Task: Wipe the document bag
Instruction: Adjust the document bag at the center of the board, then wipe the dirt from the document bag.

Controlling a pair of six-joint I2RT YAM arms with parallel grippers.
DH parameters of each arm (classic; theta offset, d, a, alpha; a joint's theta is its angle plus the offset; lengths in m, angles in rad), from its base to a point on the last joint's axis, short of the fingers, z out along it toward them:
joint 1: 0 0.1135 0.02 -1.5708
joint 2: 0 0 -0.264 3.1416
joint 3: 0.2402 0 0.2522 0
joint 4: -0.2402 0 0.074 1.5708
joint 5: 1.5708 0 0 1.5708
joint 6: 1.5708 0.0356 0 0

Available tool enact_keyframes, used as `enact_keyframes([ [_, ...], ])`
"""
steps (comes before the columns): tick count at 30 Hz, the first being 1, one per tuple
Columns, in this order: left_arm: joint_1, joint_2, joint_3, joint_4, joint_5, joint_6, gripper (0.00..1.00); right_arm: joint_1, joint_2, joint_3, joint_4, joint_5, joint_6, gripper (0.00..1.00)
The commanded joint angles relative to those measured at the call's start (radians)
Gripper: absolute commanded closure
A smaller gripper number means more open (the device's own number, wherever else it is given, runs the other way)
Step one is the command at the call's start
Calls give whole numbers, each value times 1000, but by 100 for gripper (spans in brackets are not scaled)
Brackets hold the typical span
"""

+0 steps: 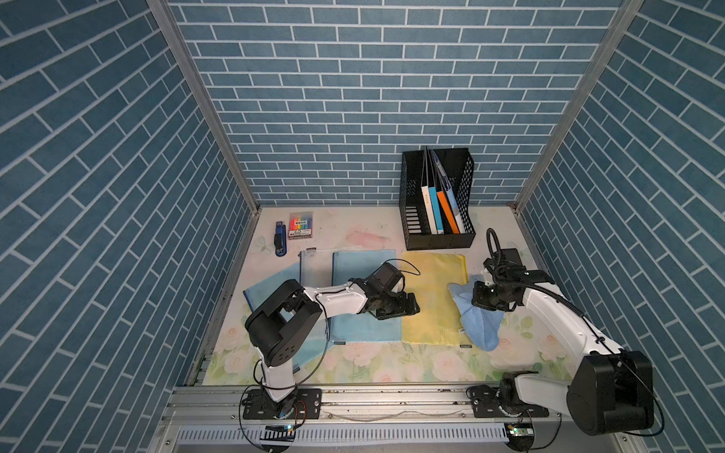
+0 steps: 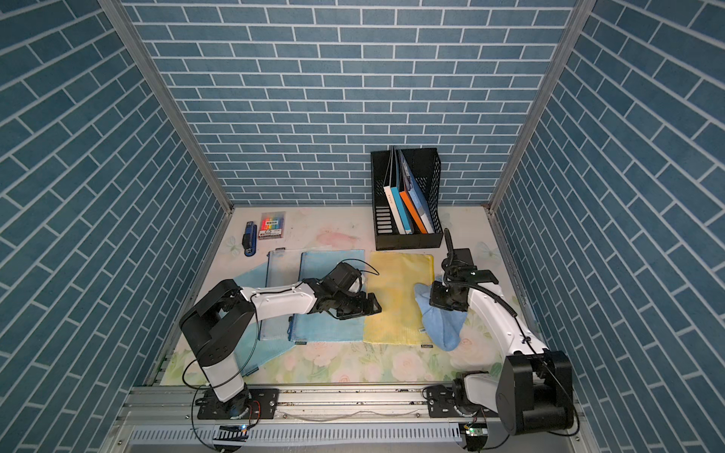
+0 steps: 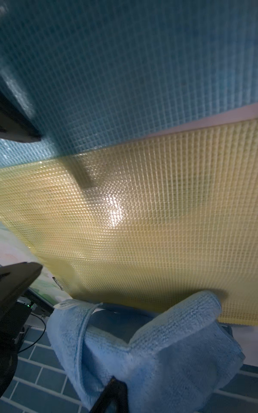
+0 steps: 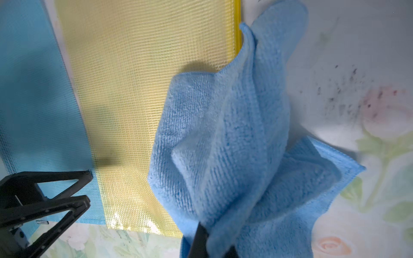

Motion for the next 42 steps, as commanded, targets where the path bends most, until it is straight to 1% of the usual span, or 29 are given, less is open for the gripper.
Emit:
enact_keyframes([
  [1,-20,1,-28,24,54,-33,11,18,37,-28,36,3,42,100],
  [5,-32,7,-56,107,113,-68,11,32,83,-62,59,11,71,100],
  [7,-41,18,-48,118,135,-68,11,41,100,-80,79,9,86,100],
  [12,-44,9,-53,110,126,-65,11,52,132,-101,103,6,105,100],
  [16,-38,-7,-71,166,129,-84,13,57,142,-114,116,1,117,100],
  [20,-28,-9,-73,212,130,-101,18,64,153,-121,118,3,122,100],
  [23,-22,-8,-72,248,128,-108,28,66,156,-121,116,4,124,100],
  [29,-16,31,-67,271,141,-100,63,69,140,-101,97,11,119,100],
  [31,-13,47,-75,274,141,-99,74,72,125,-79,80,9,117,100],
  [33,-10,53,-82,281,141,-97,84,86,102,-42,46,18,119,100],
  [36,-7,64,-81,271,124,-80,94,132,63,20,-1,39,130,100],
  [38,-4,75,-71,246,112,-65,98,176,56,47,-5,26,155,100],
  [39,-2,84,-65,230,105,-54,100,204,63,58,0,17,172,100],
  [42,-2,103,-58,209,91,-30,100,316,122,79,33,0,224,100],
])
